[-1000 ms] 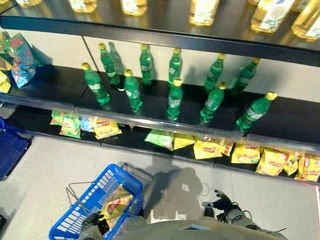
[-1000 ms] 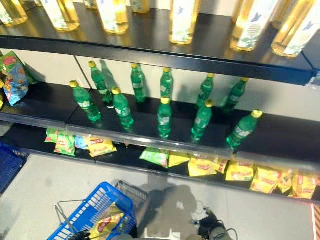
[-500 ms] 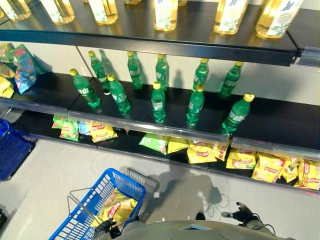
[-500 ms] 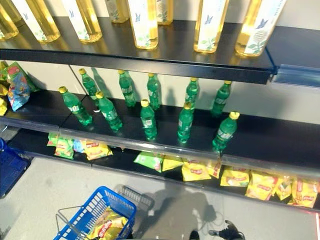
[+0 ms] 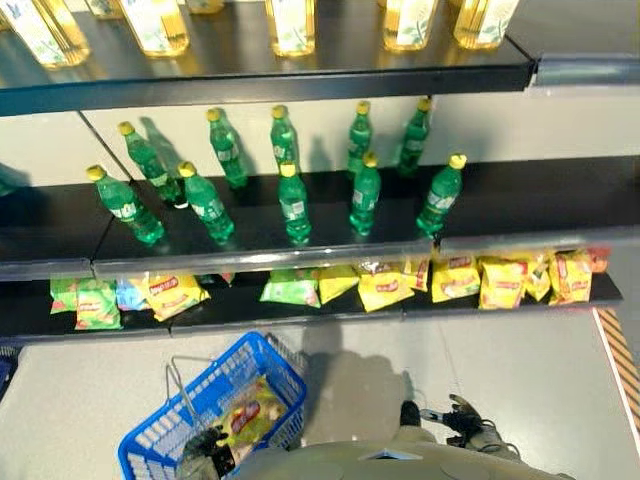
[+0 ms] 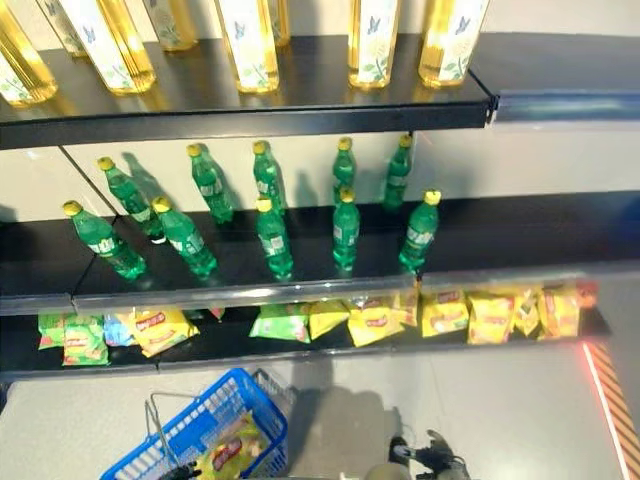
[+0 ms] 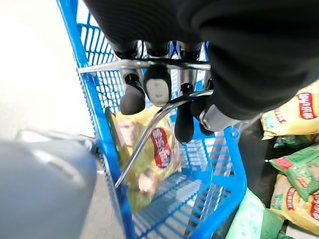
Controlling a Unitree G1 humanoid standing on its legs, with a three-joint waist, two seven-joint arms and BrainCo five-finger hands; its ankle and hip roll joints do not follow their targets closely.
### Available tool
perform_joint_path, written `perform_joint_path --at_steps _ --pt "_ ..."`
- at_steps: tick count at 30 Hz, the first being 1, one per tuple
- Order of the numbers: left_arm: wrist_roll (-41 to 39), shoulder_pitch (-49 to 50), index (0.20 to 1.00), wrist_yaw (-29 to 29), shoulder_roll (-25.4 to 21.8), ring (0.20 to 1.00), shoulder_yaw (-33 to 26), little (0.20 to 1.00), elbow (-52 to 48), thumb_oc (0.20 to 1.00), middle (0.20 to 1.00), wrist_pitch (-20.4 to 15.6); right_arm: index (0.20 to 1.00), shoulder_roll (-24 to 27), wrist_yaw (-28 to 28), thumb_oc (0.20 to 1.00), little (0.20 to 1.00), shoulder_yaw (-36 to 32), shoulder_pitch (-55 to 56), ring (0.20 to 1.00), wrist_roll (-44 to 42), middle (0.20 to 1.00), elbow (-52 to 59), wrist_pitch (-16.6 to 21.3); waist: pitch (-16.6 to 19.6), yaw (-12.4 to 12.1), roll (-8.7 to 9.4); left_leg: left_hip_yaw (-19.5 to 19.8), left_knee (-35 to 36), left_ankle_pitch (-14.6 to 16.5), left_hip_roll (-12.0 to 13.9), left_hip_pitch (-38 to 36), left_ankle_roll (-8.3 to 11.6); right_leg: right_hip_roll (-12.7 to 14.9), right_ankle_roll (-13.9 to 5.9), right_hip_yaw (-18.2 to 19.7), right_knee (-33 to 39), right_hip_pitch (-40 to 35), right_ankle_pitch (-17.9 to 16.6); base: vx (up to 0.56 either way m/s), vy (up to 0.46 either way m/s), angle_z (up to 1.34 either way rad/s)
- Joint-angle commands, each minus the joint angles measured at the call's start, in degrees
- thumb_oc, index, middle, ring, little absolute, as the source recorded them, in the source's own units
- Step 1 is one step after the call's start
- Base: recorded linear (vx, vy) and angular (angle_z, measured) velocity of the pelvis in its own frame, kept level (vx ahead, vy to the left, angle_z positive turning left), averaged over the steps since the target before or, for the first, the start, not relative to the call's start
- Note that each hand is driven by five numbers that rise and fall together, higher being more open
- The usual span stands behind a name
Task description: Pick up the snacks into the basket
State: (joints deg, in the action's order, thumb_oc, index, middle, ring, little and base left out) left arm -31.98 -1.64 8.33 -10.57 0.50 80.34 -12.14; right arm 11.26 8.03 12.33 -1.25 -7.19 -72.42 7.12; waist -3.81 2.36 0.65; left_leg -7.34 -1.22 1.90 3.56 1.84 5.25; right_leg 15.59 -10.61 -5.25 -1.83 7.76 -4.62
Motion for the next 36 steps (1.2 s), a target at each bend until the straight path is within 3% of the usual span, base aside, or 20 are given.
perform_joint_path --at_steps 1,8,14,19,22,30,36 --pt "0.5 -0.5 0.200 0.2 -1.2 0.200 -3.9 0.200 0.8 0.200 0.200 -2.0 1.000 2.1 0.3 1.000 1.000 0.9 -3.5 1.000 0.2 1.000 3.1 1.7 -0.8 -0.5 -0.15 2.2 -7.3 3.8 0.5 2.7 -2.88 -2.3 1.91 0.5 -4.0 0.0 1.4 0.05 -0.104 0.10" --pt "0.3 1.2 0.200 -0.5 -0.1 0.200 -3.9 0.200 0.9 0.200 0.200 -1.8 1.000 3.4 -1.3 1.000 1.000 2.8 -1.2 1.000 0.6 1.000 11.7 2.5 0.0 -0.1 0.35 2.5 -5.7 2.2 3.2 1.6 -1.35 -3.4 2.05 -0.6 -3.1 -1.0 2.7 0.03 -0.097 0.03" --pt "-0.6 1.6 0.200 -0.3 0.1 0.200 -3.0 0.200 -3.0 0.200 0.200 -3.1 1.000 8.0 -2.9 1.000 1.000 3.5 4.1 1.000 0.5 1.000 31.2 4.6 -1.5 1.2 0.17 2.4 -6.1 1.7 3.8 2.7 -0.81 -3.9 1.75 -0.2 -5.3 1.3 3.3 -0.04 -0.023 -0.01" --pt "-0.4 1.9 0.200 1.4 -0.4 0.200 -2.7 0.200 -4.6 0.200 0.200 -4.7 1.000 13.8 -2.3 1.000 1.000 -0.3 9.8 1.000 2.8 1.000 50.0 7.7 -2.2 2.4 -0.81 2.0 -5.7 1.5 3.8 3.0 -0.92 -3.4 1.15 0.6 -5.9 2.8 2.9 -0.05 0.021 0.03" --pt "-0.4 2.2 0.200 1.6 -0.4 0.200 -2.9 0.200 -4.5 0.200 0.200 -5.0 1.000 14.9 -2.6 1.000 1.000 -2.0 11.9 1.000 2.9 1.000 54.5 8.6 -2.0 2.6 -1.03 1.8 -6.0 1.7 3.7 2.9 -0.97 -3.3 0.99 0.9 -6.2 2.9 3.0 -0.02 0.020 -0.06" --pt "-0.5 1.8 0.200 4.0 -1.0 0.200 -3.7 0.200 -3.7 0.200 0.200 -6.5 1.000 15.6 3.5 1.000 1.000 -10.2 15.5 1.000 5.2 1.000 73.2 13.0 -2.3 3.8 -1.59 0.8 -7.3 2.7 3.8 2.8 -1.17 -2.8 0.18 2.1 -8.0 4.2 3.1 -0.01 0.006 -0.03" --pt "-0.8 1.4 0.200 4.9 -0.8 0.200 -2.3 0.200 -5.4 0.200 0.200 -7.1 1.000 14.3 7.0 1.000 1.000 -12.1 14.0 1.000 3.6 1.000 77.2 13.8 -3.3 3.6 -1.61 0.8 -8.4 2.8 3.9 4.0 -1.19 -2.5 0.09 2.4 -9.3 5.6 3.2 -0.03 0.002 -0.03"
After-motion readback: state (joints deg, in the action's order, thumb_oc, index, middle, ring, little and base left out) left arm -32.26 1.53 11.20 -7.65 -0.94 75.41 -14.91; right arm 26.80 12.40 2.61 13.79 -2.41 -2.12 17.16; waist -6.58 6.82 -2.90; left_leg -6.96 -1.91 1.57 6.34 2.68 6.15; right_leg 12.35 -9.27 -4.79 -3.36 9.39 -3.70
